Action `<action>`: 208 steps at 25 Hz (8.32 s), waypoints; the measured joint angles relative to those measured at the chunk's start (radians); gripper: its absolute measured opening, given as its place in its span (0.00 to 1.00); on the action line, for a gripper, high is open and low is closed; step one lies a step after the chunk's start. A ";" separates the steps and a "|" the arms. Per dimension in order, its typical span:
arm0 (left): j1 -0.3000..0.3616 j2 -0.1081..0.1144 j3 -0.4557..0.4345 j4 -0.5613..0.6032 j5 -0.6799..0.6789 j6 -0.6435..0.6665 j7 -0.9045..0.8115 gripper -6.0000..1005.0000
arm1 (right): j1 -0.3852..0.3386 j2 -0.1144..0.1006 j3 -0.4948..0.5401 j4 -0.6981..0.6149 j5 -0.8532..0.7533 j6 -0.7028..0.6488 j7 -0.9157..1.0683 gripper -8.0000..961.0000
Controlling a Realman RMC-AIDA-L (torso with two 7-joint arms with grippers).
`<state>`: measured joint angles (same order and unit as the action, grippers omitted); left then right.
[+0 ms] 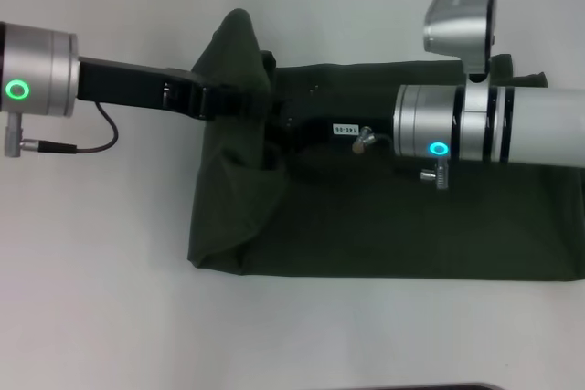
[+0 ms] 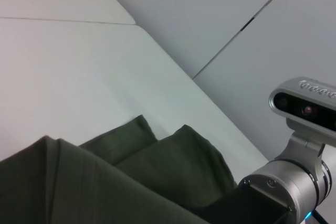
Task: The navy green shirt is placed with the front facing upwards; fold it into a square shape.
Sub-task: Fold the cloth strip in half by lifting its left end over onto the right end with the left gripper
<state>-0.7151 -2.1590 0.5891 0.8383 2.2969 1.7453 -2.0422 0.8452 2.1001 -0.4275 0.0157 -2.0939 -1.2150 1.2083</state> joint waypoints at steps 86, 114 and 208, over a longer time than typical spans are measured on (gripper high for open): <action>0.098 -0.002 0.572 -0.217 -0.645 -0.312 0.183 0.63 | -0.530 -0.052 0.207 -0.684 -0.016 -0.534 0.400 0.94; 0.165 0.029 0.563 -0.163 -0.617 -0.249 0.250 0.92 | -0.453 -0.051 0.138 -0.800 -0.319 -0.629 0.806 0.93; 0.162 0.030 0.491 -0.169 -0.617 -0.250 0.266 0.91 | -0.344 -0.017 -0.073 -0.526 -0.316 -0.389 0.937 0.47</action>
<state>-0.5527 -2.1291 1.0803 0.6688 1.6797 1.4955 -1.7764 0.5016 2.0835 -0.5002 -0.5098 -2.4102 -1.6041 2.1454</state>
